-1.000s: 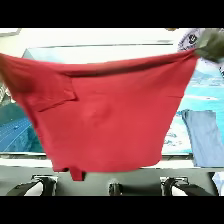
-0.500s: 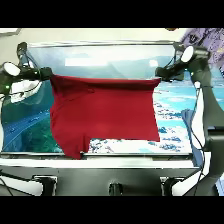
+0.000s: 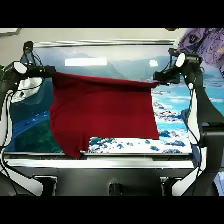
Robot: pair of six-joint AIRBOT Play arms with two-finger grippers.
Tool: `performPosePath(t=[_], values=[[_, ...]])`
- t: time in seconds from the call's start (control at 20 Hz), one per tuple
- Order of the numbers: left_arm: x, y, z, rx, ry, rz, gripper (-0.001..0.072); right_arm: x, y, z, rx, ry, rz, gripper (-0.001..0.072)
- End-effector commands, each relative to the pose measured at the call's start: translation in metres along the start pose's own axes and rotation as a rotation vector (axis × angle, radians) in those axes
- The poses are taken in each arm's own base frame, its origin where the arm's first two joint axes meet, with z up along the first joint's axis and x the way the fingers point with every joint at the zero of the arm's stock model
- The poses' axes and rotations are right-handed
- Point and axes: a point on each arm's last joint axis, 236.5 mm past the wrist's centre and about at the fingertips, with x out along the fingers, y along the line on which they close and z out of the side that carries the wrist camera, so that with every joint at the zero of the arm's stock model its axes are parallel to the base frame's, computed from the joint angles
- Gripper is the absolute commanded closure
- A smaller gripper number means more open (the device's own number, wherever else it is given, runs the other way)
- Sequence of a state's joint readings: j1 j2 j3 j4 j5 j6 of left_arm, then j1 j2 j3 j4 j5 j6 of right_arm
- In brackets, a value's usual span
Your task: Fold the clothes and pants, and hang the long-sleeved shirts on hangers.
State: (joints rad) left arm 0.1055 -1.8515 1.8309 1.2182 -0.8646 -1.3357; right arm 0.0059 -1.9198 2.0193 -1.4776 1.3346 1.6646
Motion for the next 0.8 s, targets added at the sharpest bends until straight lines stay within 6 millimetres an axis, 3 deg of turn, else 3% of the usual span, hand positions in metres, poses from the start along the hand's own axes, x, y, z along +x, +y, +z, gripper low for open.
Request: performPosePath(t=[0.0,0.15,0.35,0.55,0.75], values=[[-0.002,-0.011,-0.047,0.004,0.199,-0.05,0.069,0.001,-0.004,-0.033,-0.004,0.143,-0.013,0.0685],[-0.007,-0.013,-0.082,0.012,0.345,-0.063,0.069,0.006,-0.006,-0.051,-0.003,0.224,-0.021,0.0685],[-0.021,-0.001,-0.114,0.042,0.493,-0.023,0.069,0.012,-0.01,-0.082,-0.006,0.363,-0.031,0.0685],[-0.03,-0.005,-0.129,0.04,0.567,-0.037,0.069,0.012,-0.01,-0.087,-0.005,0.388,-0.03,0.0685],[-0.029,-0.001,-0.131,0.035,0.575,-0.019,0.069,0.019,-0.002,-0.097,0.001,0.436,0.005,0.0684]])
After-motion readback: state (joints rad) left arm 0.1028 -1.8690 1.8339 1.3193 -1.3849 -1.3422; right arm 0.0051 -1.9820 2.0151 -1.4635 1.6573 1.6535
